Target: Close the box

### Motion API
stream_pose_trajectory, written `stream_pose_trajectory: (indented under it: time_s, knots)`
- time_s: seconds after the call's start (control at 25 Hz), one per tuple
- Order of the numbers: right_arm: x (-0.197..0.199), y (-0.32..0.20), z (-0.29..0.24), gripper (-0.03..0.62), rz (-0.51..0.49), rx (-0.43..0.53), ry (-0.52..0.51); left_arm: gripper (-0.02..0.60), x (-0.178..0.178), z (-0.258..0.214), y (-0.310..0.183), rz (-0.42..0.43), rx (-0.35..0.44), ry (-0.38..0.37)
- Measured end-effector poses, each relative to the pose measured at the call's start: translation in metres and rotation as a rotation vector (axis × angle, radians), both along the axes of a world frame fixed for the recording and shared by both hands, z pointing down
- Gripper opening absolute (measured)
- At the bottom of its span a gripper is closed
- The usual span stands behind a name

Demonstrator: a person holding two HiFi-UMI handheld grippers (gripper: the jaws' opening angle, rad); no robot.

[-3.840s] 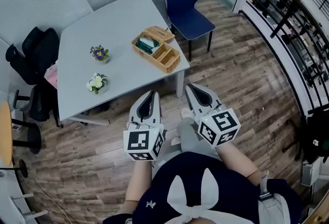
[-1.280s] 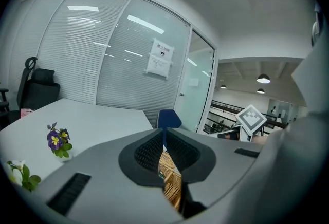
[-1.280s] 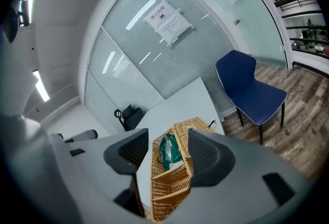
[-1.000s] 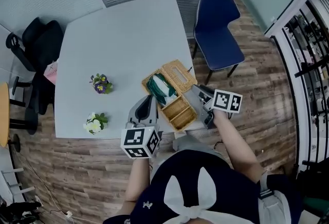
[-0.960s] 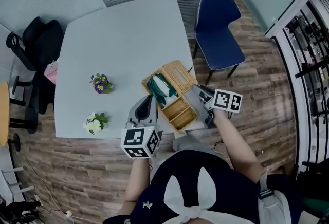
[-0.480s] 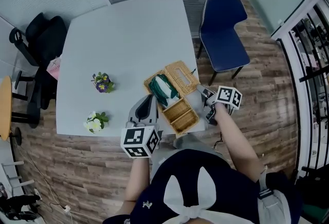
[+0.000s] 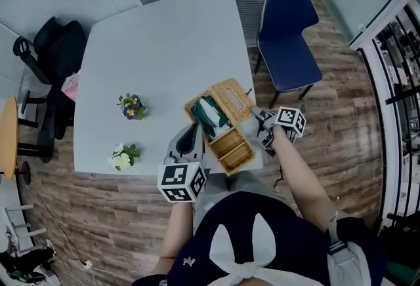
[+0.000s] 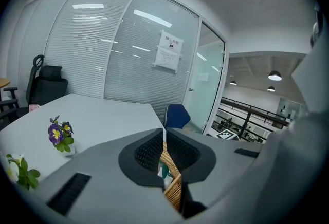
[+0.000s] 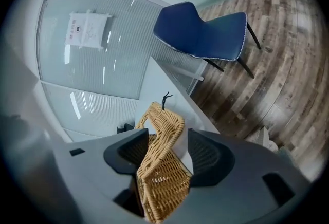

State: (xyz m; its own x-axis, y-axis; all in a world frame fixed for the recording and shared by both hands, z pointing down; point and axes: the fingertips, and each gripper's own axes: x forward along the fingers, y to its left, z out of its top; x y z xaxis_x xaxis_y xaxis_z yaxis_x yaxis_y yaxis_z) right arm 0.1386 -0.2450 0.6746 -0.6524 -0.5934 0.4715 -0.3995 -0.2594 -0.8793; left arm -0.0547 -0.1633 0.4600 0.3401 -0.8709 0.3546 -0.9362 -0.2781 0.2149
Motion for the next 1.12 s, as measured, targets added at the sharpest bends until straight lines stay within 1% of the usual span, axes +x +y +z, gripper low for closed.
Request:
stream_pose_trajectory:
  time_s: [0.32, 0.48, 0.64, 0.8, 0.96, 1.12]
  knots:
    - [0.0, -0.008, 0.016, 0.232, 0.073, -0.041, -0.121, 0.035, -0.001, 0.006, -0.005, -0.004, -0.02, -0.005]
    - [-0.005, -0.01, 0.014, 0.208, 0.066, -0.025, -0.162, 0.035, -0.007, 0.007, -0.009, -0.012, -0.023, -0.011]
    - [-0.004, -0.01, 0.015, 0.177, 0.073, -0.026, -0.161, 0.035, -0.009, 0.008, -0.011, -0.013, -0.023, -0.012]
    - [-0.001, -0.007, 0.015, 0.114, 0.094, -0.028, -0.151, 0.035, -0.01, 0.009, -0.01, -0.008, -0.026, -0.014]
    - [0.002, -0.007, 0.011, 0.109, 0.086, 0.006, -0.086, 0.035, -0.009, 0.012, -0.01, -0.004, -0.033, -0.019]
    - [0.003, -0.009, 0.005, 0.106, 0.095, 0.024, -0.046, 0.035, -0.01, 0.015, -0.009, -0.003, -0.037, -0.014]
